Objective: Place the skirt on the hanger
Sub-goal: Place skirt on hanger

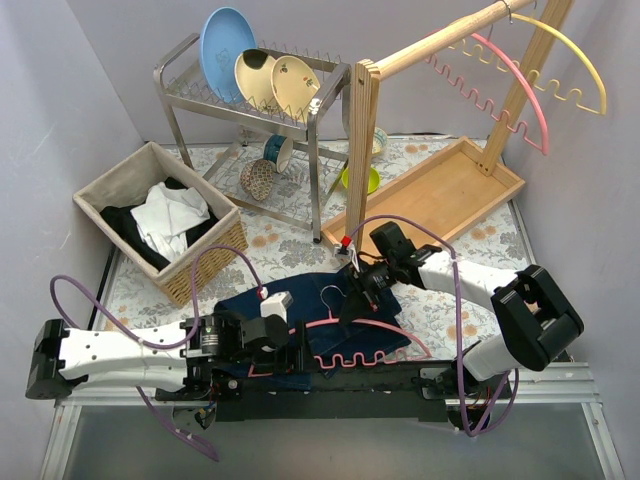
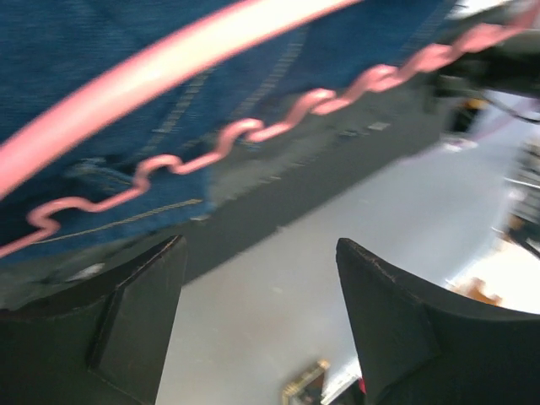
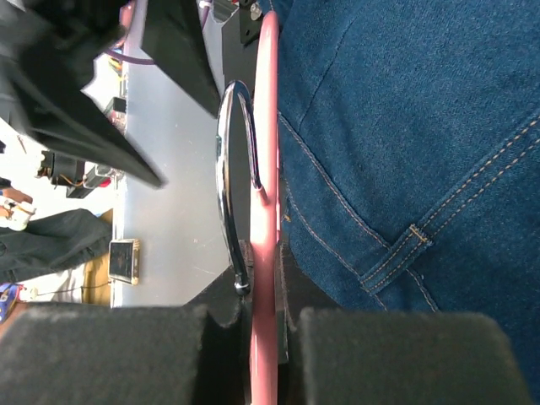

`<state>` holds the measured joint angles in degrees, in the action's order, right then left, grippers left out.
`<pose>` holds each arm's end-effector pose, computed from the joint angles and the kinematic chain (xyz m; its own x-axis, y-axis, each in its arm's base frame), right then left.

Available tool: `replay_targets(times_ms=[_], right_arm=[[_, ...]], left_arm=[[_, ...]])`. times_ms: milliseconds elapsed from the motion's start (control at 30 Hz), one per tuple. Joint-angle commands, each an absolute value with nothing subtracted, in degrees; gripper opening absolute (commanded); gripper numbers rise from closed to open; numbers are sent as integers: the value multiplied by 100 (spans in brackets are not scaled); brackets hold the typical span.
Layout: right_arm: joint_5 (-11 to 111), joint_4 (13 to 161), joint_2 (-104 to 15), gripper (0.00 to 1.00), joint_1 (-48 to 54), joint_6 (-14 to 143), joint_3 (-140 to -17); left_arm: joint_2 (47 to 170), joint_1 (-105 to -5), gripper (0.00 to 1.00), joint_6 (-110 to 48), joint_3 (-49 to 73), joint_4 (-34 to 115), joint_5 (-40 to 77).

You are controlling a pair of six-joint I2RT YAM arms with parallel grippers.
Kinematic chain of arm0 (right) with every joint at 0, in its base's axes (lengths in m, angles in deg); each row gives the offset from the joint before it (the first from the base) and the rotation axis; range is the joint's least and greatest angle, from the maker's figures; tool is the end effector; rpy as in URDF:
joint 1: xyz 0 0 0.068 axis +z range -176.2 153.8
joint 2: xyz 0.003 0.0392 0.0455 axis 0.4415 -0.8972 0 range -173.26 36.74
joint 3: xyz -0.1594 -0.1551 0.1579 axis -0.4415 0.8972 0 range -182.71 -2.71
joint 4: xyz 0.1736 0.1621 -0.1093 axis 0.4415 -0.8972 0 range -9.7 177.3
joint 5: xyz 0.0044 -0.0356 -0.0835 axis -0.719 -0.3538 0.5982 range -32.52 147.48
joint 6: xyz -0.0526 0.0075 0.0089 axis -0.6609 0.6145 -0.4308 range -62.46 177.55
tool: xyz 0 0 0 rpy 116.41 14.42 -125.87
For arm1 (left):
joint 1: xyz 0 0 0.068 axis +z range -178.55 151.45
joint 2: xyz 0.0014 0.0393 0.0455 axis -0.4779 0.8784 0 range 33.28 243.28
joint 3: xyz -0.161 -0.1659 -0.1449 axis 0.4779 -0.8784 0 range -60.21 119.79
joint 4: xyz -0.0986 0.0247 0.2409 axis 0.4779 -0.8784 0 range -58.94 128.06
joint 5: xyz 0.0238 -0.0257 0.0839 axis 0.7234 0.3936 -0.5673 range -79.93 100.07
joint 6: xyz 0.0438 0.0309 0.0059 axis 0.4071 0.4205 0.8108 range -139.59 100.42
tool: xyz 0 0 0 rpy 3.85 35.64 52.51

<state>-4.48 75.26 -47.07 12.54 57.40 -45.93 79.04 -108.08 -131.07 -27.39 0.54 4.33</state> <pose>0.1923 0.1945 0.1901 -0.6181 -0.4974 -0.6088 -0.7136 0.0302 0.6999 0.0321 -0.1544 0.2219 -0.8483 -0.5042 0.1614 -0.4845 0.6164 -0.6207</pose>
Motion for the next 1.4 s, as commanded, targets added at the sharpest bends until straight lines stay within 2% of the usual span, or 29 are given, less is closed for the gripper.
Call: replay_targets(times_ms=[0,167,733,1033,1067,1133,1200,1367], right_arm=[[-563,7807,-4684,1,1282,5816,-4551],[-554,7894,-4632,1,1370,5825,-4455],[-730,8510,-4544,1,1432,6159,-4182],[-721,8510,-4544,1,1440,6132,-4164],[-712,8519,-4544,1,1432,6124,-4155],[-712,8501,-4535,1,1432,6106,-4155],[-703,8510,-4526,1,1440,6097,-4155],[-607,8422,-4526,1,1458,5992,-4164]], left_arm=[[8301,-11020,69,-14078,-2629,-517,-364],[8434,-11108,60,-14500,-2628,-712,-689],[8935,-11187,59,-14834,-3164,-168,-1419],[8997,-11213,42,-14799,-3253,149,-1709],[8953,-11205,34,-14799,-3270,149,-1735],[8865,-11213,31,-14799,-3331,184,-1788],[8707,-11205,24,-14808,-3375,228,-1823],[8400,-11213,17,-14703,-3376,307,-1824]])
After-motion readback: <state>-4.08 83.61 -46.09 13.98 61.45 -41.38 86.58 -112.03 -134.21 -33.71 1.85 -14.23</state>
